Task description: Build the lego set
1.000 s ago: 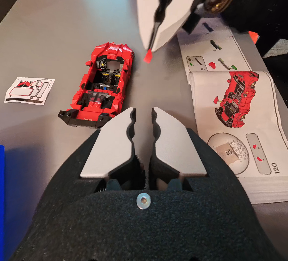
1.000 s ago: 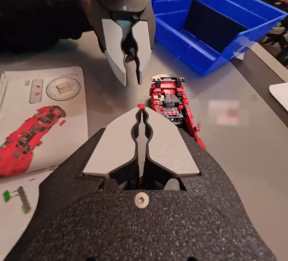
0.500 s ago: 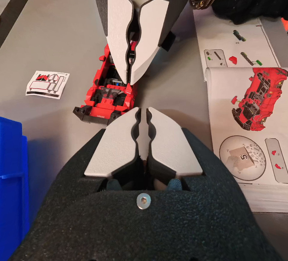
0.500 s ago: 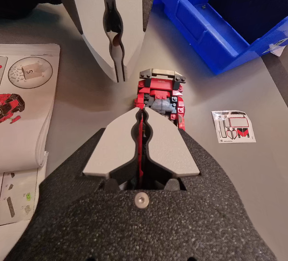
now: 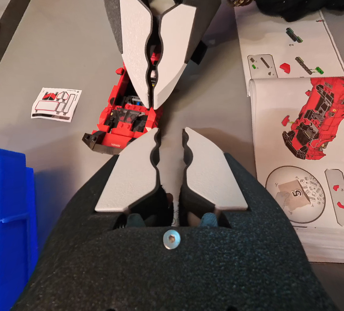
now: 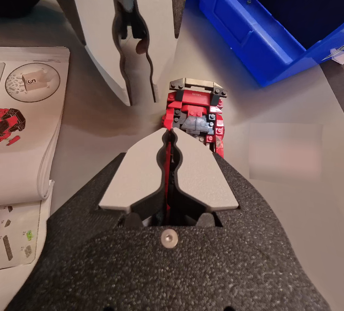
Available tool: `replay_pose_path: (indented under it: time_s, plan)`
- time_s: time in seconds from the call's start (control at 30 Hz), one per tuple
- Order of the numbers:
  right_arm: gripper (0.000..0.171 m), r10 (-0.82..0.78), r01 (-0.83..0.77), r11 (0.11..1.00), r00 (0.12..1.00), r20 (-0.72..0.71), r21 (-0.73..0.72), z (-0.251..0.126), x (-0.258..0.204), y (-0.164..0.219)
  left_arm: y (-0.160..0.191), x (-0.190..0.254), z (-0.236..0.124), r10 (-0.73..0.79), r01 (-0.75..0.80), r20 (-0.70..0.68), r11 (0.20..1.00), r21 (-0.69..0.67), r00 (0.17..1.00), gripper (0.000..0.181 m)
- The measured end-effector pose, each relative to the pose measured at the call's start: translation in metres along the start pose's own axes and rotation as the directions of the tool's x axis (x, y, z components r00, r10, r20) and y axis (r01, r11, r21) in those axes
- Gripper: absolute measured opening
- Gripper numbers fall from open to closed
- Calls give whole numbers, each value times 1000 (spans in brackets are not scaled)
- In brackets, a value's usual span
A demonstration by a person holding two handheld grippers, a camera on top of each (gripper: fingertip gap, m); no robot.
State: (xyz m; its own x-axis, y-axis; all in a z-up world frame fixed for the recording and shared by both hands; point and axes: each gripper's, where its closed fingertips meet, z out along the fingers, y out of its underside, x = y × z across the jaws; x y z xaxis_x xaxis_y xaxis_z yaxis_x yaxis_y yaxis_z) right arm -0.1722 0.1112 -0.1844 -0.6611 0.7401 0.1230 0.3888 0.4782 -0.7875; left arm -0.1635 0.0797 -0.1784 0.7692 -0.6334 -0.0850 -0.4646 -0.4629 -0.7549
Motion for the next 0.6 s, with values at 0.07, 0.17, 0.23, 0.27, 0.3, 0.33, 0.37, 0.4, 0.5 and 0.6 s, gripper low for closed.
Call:
replay_pose_path:
  time_s: [0.07,0.17,0.23,0.27,0.3,0.33,0.37,0.4,0.5,0.6]
  plan:
    - [1,3,-3,1000,1000,-1,-5,1,0,1,-1,0,3,23,-23,13,1000,-15,1000,26]
    - [1,12,-12,1000,1000,0,-10,1,0,2,-3,0,8,62,-61,32,997,-41,998,32]
    - [1,18,-18,1000,1000,0,-10,1,0,3,-3,-1,11,78,-76,42,995,-60,996,35]
    - [1,21,-21,1000,1000,-1,-11,1,1,3,-3,-2,12,81,-78,47,995,-65,996,35]
    - [1,24,-24,1000,1000,-1,-10,1,1,3,-3,-2,14,83,-80,46,994,-69,995,36]
    - [1,25,-25,1000,1000,0,-11,1,0,3,-4,-2,15,86,-83,44,994,-70,995,37]
    - [1,22,-22,1000,1000,2,-13,1,0,3,-5,-2,16,91,-87,47,994,-68,995,37]
    - [1,21,-21,1000,1000,2,-14,2,0,3,-6,-2,16,96,-93,48,994,-65,994,38]
    - [1,25,-25,1000,1000,3,-14,1,0,3,-9,-2,18,106,-102,54,993,-63,993,37]
    - [1,28,-28,1000,1000,3,-13,2,0,3,-6,-3,20,94,-90,50,992,-85,994,37]
